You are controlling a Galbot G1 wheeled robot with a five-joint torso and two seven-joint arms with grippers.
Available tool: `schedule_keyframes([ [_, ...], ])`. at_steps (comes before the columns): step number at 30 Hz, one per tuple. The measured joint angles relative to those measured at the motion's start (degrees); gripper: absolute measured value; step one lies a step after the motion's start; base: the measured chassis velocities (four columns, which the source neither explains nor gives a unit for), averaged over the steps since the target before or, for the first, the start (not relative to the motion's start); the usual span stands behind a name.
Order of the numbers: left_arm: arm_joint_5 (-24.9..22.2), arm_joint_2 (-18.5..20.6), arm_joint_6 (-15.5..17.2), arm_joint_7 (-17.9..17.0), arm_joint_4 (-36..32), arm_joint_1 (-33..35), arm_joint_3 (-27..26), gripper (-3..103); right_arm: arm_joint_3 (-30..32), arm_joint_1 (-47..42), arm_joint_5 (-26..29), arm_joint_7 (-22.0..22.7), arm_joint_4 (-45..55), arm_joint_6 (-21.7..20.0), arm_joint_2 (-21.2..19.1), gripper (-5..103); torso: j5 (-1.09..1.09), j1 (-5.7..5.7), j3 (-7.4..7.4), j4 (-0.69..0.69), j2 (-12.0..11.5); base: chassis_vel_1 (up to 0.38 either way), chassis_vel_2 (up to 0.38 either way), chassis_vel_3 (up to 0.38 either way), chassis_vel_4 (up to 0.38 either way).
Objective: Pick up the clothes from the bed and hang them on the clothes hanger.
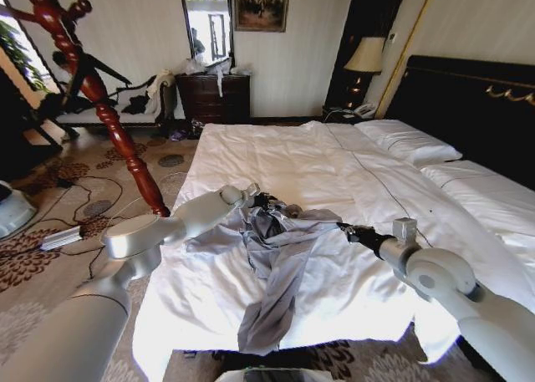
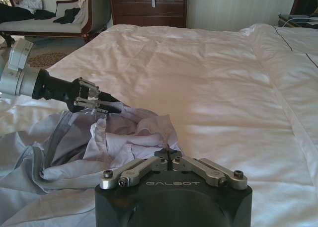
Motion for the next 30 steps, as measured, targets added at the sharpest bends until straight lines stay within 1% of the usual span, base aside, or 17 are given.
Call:
schedule_keyframes([
  [2,0.1,0.0,-0.1,0.1,0.3,0.0,-0.1,29,-0.1,0.0,0.0,0.1,0.0,0.0,0.0,0,0.0,0.0,0.0,0.0,0.0,0.0,0.0,0.0,0.0],
  [3,0.3,0.0,-0.2,0.2,0.6,0.1,-0.3,19,-0.3,0.0,0.0,0.1,0.0,0.0,0.0,0,0.0,0.0,0.0,0.0,0.0,0.0,0.0,0.0,0.0],
  [5,1.0,-0.1,-0.4,0.2,1.0,0.2,-0.8,19,-0.4,0.1,0.0,0.1,0.0,0.0,0.0,0,0.0,0.0,0.0,0.02,0.0,0.0,0.0,0.0,0.0],
  [8,2.3,-0.7,-0.9,0.5,2.3,0.6,-2.1,3,-0.7,0.1,0.1,0.2,0.0,0.1,0.0,0,0.0,0.0,0.0,0.01,0.0,0.0,0.0,0.0,0.0],
  [9,2.4,-0.8,-1.1,0.6,2.5,0.7,-2.3,2,-0.7,0.2,0.1,0.2,0.0,0.1,0.1,0,0.0,0.0,0.0,0.0,0.0,0.0,0.0,0.0,0.0],
  [15,2.4,-0.9,-1.5,0.8,2.4,0.9,-3.0,0,-0.5,0.2,1.0,0.7,-0.1,0.1,0.3,0,0.0,0.0,0.0,0.0,0.0,0.0,0.0,0.0,0.0],
  [17,2.4,-0.3,-1.6,0.8,1.7,1.2,-3.9,0,-0.5,0.1,1.3,0.9,-0.2,0.1,0.4,0,0.0,0.0,0.0,0.0,0.0,0.0,0.0,0.0,0.0],
  [20,2.0,1.2,-1.1,-0.4,-0.3,1.7,-6.6,0,-0.4,0.2,1.3,1.1,-0.2,0.2,0.7,0,0.0,0.0,0.0,0.01,0.0,0.0,0.0,0.0,0.0],
  [22,1.9,1.3,-1.0,-0.6,-0.5,1.7,-6.9,0,-0.4,0.2,1.3,1.2,-0.2,0.2,0.8,0,-0.01,0.0,0.0,0.01,0.0,0.0,0.0,0.0,0.0],
  [24,0.3,3.2,0.2,-2.3,-3.2,2.1,-9.6,0,0.3,0.4,1.4,1.3,-0.4,0.4,0.9,0,-0.01,0.0,0.0,0.0,0.0,0.0,0.0,0.0,0.0],
  [25,0.3,3.2,0.2,-2.3,-3.2,2.1,-9.6,0,0.3,0.4,1.4,1.3,-0.4,0.4,0.9,0,-0.01,0.0,0.0,0.0,0.0,0.0,0.0,0.0,0.0],
  [28,-2.2,5.8,1.9,-4.4,-7.1,2.1,-12.0,0,1.4,0.8,2.1,1.3,-0.2,0.5,0.6,0,-0.01,0.0,0.0,0.0,0.0,0.0,0.0,0.0,0.0],
  [29,-3.8,7.5,2.8,-5.8,-10.0,2.1,-13.4,0,2.2,1.1,2.3,1.3,0.0,0.7,0.4,0,-0.01,0.0,0.0,0.03,0.0,0.0,0.0,0.0,0.0],
  [30,-4.7,8.4,3.4,-6.7,-11.7,2.1,-14.2,0,2.7,1.2,2.4,1.3,0.1,0.7,0.1,0,-0.01,0.0,0.0,0.03,0.0,0.0,0.0,0.0,0.0],
])
